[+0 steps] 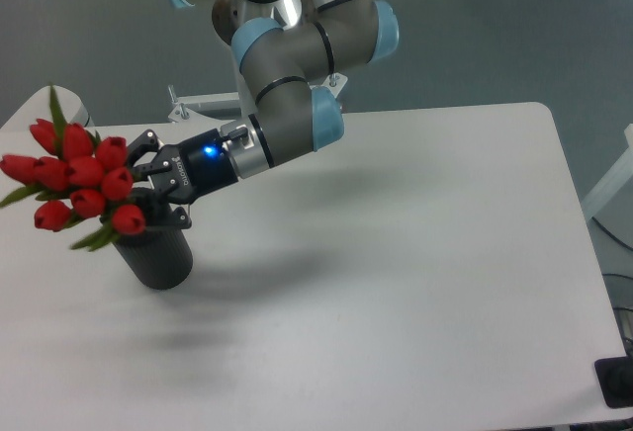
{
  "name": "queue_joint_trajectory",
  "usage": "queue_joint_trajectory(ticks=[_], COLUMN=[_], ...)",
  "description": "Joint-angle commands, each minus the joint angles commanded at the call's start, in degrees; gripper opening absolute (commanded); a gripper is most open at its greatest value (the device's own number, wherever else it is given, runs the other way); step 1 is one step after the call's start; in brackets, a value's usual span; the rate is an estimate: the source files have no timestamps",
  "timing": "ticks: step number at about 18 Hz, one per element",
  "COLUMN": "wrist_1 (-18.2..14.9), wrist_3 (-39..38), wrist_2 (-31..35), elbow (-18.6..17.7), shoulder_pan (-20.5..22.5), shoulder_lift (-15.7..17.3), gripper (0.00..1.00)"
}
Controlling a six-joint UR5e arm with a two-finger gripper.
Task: Insert the flowers into the vase
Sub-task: 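Open the gripper to release the tulips in the vase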
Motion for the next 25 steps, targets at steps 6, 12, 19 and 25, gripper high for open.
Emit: queue_joint_trajectory(ticks=[6, 12, 19, 25], wrist_1=[0.0, 0.1, 0.0, 0.0], wrist_3=[0.8, 2.1, 2.6, 2.6], wrist_2=[0.0, 0.1, 0.2, 0.2], elbow=[-0.6, -2.5, -3.5, -4.1], shoulder_pan=[0.0, 0.9, 1.7, 2.1], shoulder_lift=[0.0, 0.3, 0.4, 0.4], gripper=[0.57, 0.61, 0.9, 1.0])
